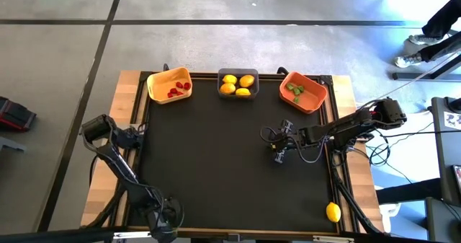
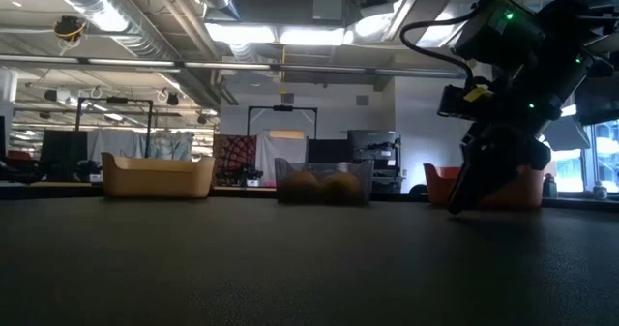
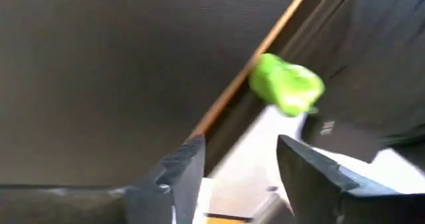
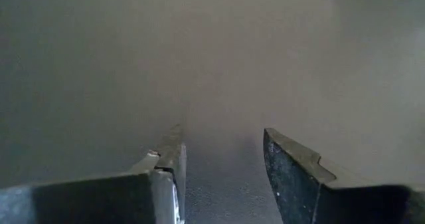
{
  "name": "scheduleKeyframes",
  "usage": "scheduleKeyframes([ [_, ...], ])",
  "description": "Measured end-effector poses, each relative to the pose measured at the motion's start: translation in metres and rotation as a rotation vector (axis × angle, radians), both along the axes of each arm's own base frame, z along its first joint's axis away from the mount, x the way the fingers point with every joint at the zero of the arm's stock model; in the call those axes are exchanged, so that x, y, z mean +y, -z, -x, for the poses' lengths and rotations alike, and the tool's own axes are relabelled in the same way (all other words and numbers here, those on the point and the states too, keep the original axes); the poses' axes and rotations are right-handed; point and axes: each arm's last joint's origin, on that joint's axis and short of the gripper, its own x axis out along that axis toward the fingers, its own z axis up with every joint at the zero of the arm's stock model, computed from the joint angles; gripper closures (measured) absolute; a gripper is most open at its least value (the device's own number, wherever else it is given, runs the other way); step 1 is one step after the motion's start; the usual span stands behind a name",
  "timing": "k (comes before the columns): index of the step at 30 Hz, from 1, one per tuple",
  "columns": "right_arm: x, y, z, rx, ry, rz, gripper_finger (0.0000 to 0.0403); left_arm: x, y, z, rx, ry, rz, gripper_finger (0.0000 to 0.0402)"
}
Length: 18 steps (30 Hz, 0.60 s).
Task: Sort produce into baskets
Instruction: Put the green chili pepper into the orange bin
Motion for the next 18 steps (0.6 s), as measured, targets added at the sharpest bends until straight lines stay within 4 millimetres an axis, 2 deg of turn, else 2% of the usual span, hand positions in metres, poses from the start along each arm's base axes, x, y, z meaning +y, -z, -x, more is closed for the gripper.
scheduleKeyframes([
  [6, 0.001, 0.000, 0.000, 0.005, -0.018, -0.027, 0.0253, -0.004, -0.005, -0.010, 0.080, -0.265, 0.127, 0.0184],
  [11, 0.001, 0.000, 0.000, 0.006, -0.024, -0.036, 0.0253, -0.005, -0.008, -0.015, 0.153, -0.463, 0.195, 0.0176],
  [18, 0.001, 0.001, 0.000, 0.008, -0.024, -0.038, 0.0253, -0.004, -0.007, -0.015, 0.190, -0.557, 0.188, 0.0176],
])
